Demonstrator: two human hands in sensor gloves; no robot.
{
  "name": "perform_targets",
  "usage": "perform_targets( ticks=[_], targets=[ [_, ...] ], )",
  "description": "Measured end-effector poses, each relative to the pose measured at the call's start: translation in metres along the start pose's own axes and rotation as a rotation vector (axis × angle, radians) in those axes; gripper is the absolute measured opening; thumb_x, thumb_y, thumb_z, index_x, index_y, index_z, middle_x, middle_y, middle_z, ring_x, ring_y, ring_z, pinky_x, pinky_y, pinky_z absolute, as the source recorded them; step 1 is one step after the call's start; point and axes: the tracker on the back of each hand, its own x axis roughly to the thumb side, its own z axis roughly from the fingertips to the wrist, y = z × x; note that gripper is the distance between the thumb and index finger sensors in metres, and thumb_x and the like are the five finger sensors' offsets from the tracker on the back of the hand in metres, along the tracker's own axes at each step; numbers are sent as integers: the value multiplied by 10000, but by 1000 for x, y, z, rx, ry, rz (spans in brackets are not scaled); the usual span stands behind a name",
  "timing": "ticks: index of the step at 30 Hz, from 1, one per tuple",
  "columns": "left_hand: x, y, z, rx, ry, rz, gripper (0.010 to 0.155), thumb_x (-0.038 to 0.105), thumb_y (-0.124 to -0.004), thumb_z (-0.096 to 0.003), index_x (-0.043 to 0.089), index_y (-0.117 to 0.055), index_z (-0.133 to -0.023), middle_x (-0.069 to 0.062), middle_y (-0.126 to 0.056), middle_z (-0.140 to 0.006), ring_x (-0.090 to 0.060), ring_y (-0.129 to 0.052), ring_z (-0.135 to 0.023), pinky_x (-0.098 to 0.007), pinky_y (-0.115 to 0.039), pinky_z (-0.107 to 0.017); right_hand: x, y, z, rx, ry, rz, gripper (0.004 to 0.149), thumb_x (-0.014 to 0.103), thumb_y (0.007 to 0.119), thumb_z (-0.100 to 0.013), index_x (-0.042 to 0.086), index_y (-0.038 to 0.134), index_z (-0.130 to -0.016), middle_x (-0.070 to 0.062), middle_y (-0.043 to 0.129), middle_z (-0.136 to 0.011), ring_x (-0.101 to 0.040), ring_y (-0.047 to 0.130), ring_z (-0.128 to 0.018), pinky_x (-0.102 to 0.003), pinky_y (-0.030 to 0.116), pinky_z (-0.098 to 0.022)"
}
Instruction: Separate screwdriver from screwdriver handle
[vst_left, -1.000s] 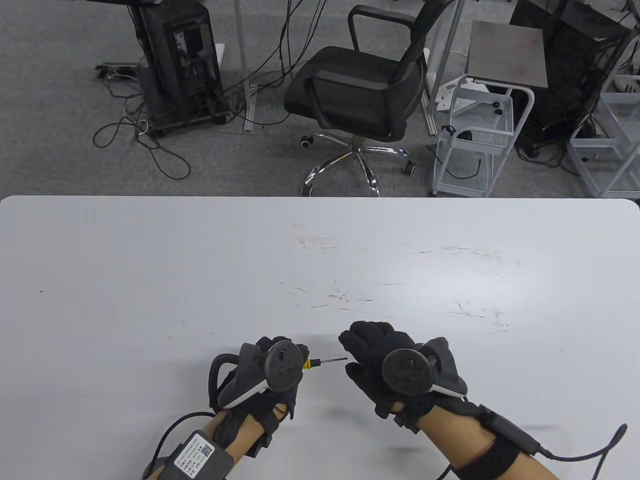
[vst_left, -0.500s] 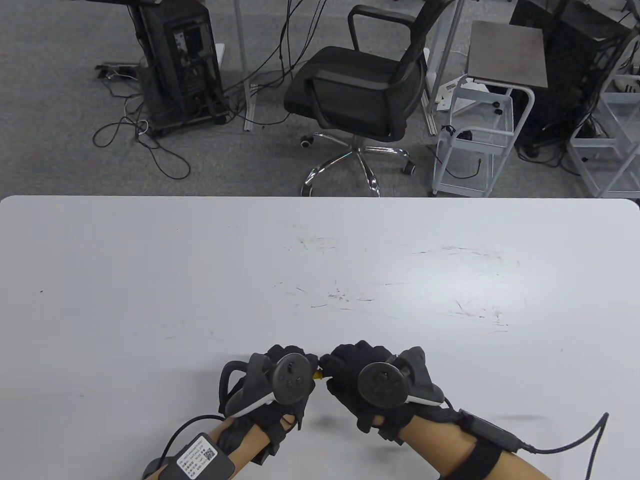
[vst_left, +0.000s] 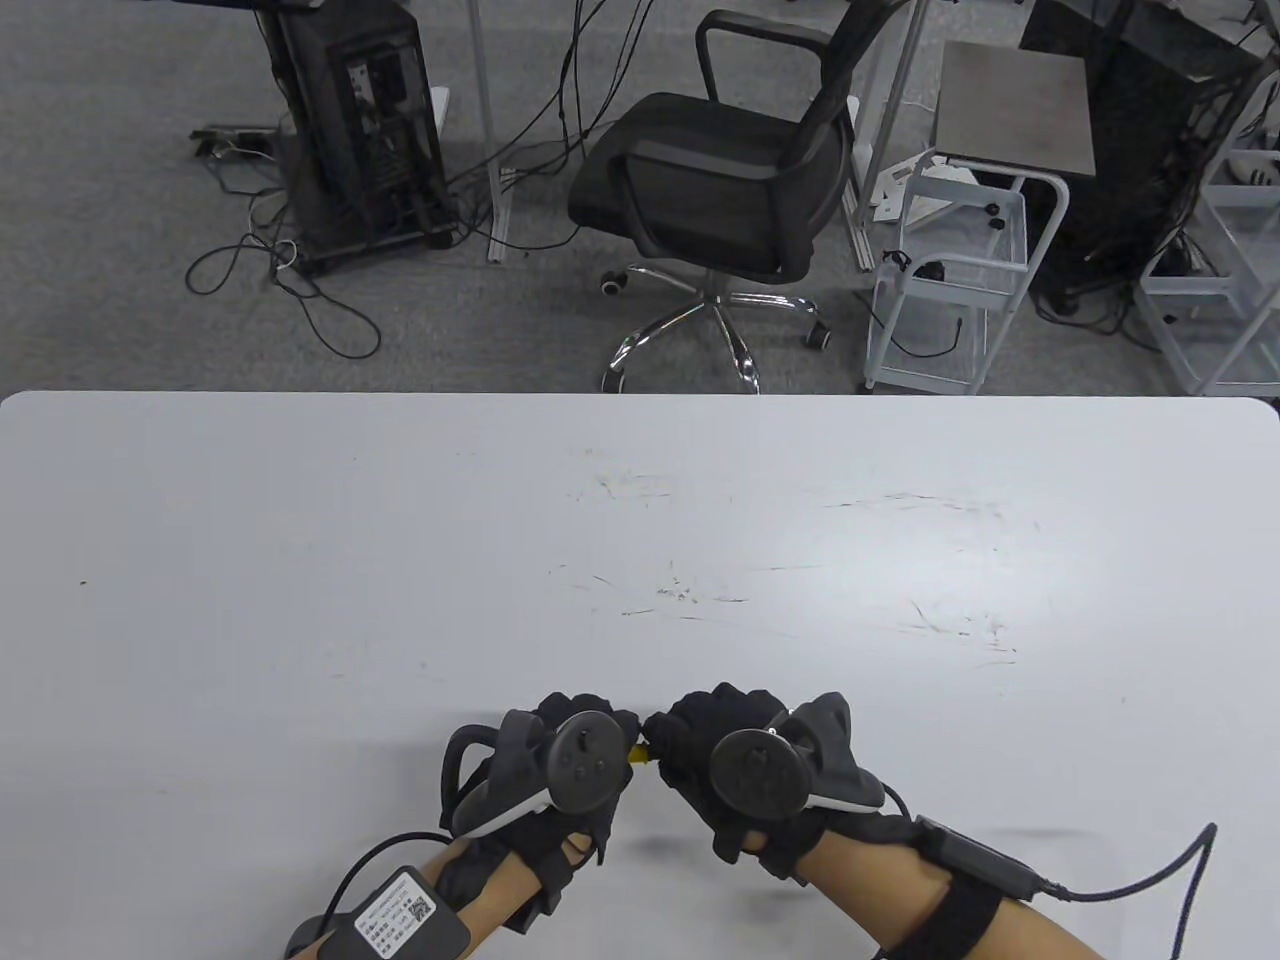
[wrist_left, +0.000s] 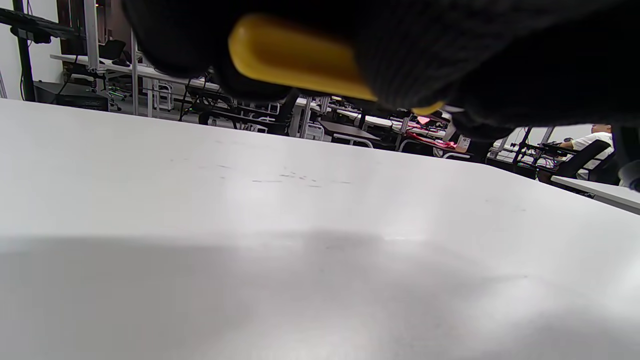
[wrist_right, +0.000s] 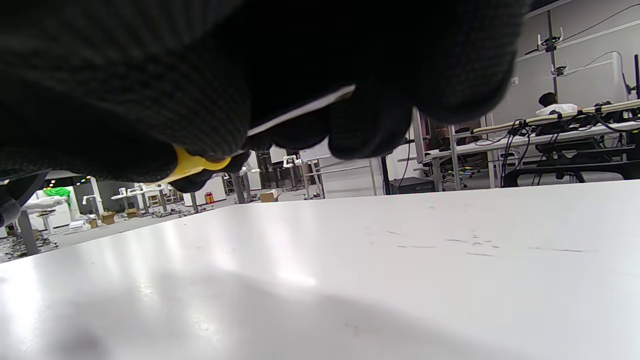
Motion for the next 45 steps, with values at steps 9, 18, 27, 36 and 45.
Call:
perform_targets(
  ticks=[9, 18, 27, 36, 45],
  targets=[
    [-4, 1, 1, -15, -13, 10, 543, 359, -827, -449, 221, -739, -967, -68, -705, -969, -348, -801, -795, -525, -690, -647, -4, -2, -2, 50, -37, -6, 453, 306, 864, -525, 129, 779, -934, -74, 799, -878, -334, 889, -598, -497, 783, -493],
    [-25, 10, 2, -15, 48, -25, 541, 359, -820, -454, 238, -726, -973, -51, -691, -979, -344, -786, -813, -535, -666, -671, -29, -13, 1, 48, 18, -43, 451, 304, 860, -526, 134, 774, -935, -71, 794, -883, -333, 887, -609, -498, 787, -502],
    [-41, 22, 3, 28, 111, -119, 540, 359, -804, -456, 239, -715, -975, -45, -680, -985, -344, -780, -824, -541, -659, -680, -52, 6, 0, 150, 80, -100, 454, 301, 859, -527, 124, 771, -935, -80, 793, -880, -329, 892, -594, -485, 806, -486],
    [-47, 33, 9, 61, 109, -40, 540, 364, -802, -457, 241, -711, -975, -43, -680, -985, -343, -780, -824, -543, -656, -683, -62, 42, -2, 291, 137, -29, 454, 301, 856, -531, 122, 766, -938, -83, 789, -882, -327, 892, -594, -480, 811, -484],
    [-50, 31, 6, 43, 112, -33, 542, 374, -802, -456, 238, -709, -973, -51, -686, -980, -342, -789, -817, -543, -664, -678, -66, 58, -3, 336, 177, 63, 463, 302, 862, -532, 121, 756, -944, -87, 790, -885, -334, 907, -599, -477, 832, -475]
  ],
)
